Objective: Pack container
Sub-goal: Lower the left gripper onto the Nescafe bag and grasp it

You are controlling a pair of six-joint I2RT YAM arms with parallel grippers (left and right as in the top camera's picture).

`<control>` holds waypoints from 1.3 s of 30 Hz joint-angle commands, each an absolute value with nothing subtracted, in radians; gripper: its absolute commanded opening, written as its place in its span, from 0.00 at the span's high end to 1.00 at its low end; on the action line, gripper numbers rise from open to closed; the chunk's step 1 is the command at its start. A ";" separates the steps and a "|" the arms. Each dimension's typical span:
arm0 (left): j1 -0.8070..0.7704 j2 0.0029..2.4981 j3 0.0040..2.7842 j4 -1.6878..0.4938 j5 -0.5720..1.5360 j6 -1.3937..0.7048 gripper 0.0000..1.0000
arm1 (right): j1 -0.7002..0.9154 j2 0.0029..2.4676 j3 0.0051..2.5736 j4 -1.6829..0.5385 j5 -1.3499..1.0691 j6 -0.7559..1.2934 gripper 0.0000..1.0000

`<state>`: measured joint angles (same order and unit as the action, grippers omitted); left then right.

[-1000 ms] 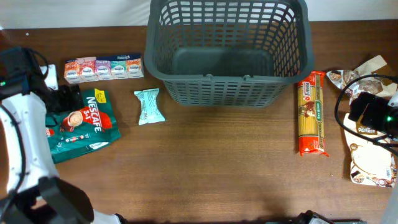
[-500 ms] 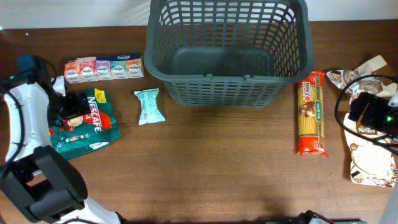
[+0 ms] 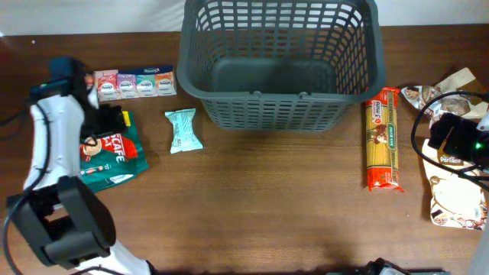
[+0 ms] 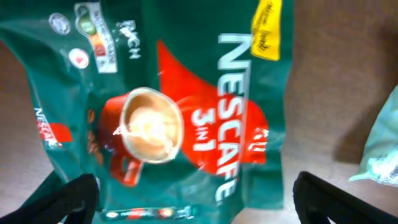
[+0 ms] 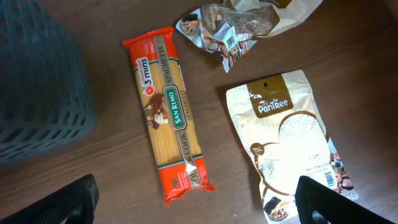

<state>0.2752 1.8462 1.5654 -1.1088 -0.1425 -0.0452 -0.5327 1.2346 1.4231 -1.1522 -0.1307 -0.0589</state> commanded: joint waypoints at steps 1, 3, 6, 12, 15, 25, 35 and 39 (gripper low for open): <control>0.226 1.870 1.546 -1.097 -0.253 -0.151 0.03 | -0.538 1.237 1.438 -1.153 -0.119 -0.055 0.01; 0.219 1.891 1.546 -1.092 -0.260 -0.173 0.03 | -0.538 1.237 1.438 -1.153 -0.119 -0.055 0.01; 0.220 1.933 1.545 -1.084 -0.260 -0.187 0.03 | -0.538 1.237 1.438 -1.153 -0.119 -0.055 0.01; 0.233 2.024 1.545 -1.074 -0.286 -0.190 0.03 | -0.538 1.237 1.438 -1.153 -0.119 -0.055 0.01; 0.229 2.058 1.545 -1.070 -0.297 -0.190 0.03 | -0.538 1.237 1.438 -1.153 -0.119 -0.055 0.01; 0.230 2.136 1.545 -1.054 -0.338 -0.221 0.41 | -0.538 1.237 1.438 -1.153 -0.119 -0.055 0.01; 0.230 2.196 1.539 -1.050 -0.337 -0.232 0.77 | -0.538 1.237 1.438 -1.153 -0.119 -0.055 0.01; 0.230 2.196 1.539 -1.047 -0.337 -0.232 0.98 | -0.538 1.237 1.438 -1.153 -0.119 -0.055 0.01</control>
